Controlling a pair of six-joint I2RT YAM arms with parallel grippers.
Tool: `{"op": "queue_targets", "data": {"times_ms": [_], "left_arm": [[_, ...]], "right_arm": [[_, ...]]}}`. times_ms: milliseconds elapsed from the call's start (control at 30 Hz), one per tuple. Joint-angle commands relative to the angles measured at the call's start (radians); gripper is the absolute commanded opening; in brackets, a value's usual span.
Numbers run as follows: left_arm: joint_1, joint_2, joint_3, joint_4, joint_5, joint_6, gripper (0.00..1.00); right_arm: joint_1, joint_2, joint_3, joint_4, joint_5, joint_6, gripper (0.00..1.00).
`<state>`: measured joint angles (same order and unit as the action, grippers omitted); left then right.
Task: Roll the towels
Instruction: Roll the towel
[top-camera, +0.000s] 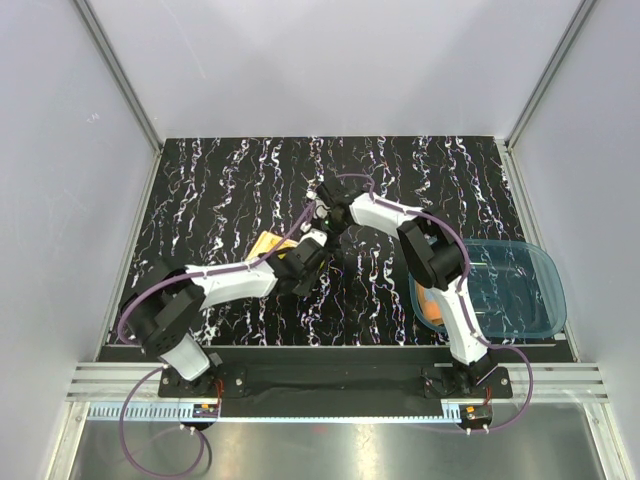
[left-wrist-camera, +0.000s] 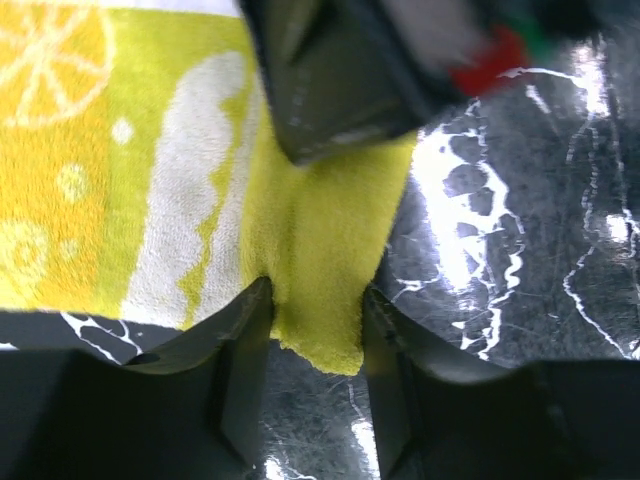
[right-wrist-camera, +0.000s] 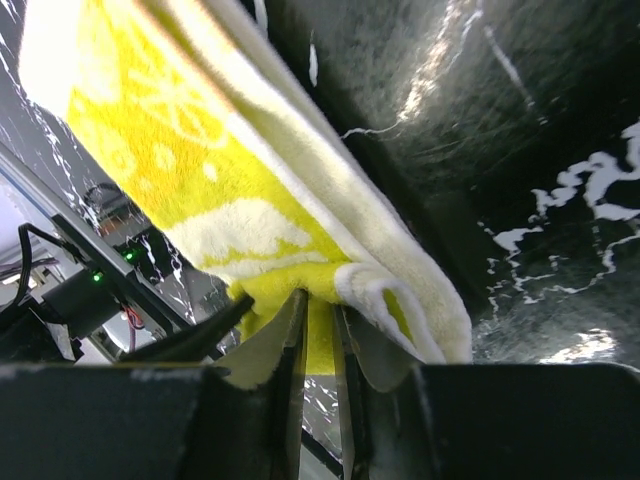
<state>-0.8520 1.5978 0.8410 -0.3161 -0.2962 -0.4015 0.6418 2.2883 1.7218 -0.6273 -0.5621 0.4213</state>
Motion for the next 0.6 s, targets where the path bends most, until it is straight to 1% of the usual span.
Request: {"op": "queue_targets", "data": {"times_ms": [0, 133, 267, 400, 433, 500, 533, 567], "left_arm": [[-0.045, 0.054, 0.018, -0.067, 0.006, -0.045, 0.40], [-0.076, 0.067, 0.026, -0.106, -0.043, -0.071, 0.38], [-0.101, 0.077, 0.026, -0.109, -0.043, -0.066, 0.35], [-0.116, 0.062, 0.003, -0.083, -0.034, -0.066, 0.24], [-0.116, 0.056, -0.002, -0.065, -0.014, -0.062, 0.18], [-0.116, 0.036, -0.014, -0.054, 0.002, -0.056, 0.11], [-0.116, 0.027, -0.014, -0.049, 0.011, -0.056, 0.03], [-0.116, 0.015, -0.016, -0.046, 0.015, -0.054, 0.00]], "right_arm": [[-0.031, 0.048, 0.032, -0.037, 0.071, -0.052, 0.24], [-0.042, 0.053, 0.038, -0.046, 0.062, -0.059, 0.23], [-0.056, 0.050, 0.038, -0.051, 0.042, -0.078, 0.24], [-0.074, 0.045, 0.025, -0.057, 0.021, -0.090, 0.24], [-0.080, 0.042, 0.022, -0.057, 0.018, -0.092, 0.25], [-0.085, 0.034, 0.010, -0.058, 0.013, -0.098, 0.26], [-0.091, 0.031, 0.006, -0.061, 0.011, -0.099, 0.26], [-0.096, 0.024, 0.002, -0.064, 0.013, -0.104, 0.27]]}}
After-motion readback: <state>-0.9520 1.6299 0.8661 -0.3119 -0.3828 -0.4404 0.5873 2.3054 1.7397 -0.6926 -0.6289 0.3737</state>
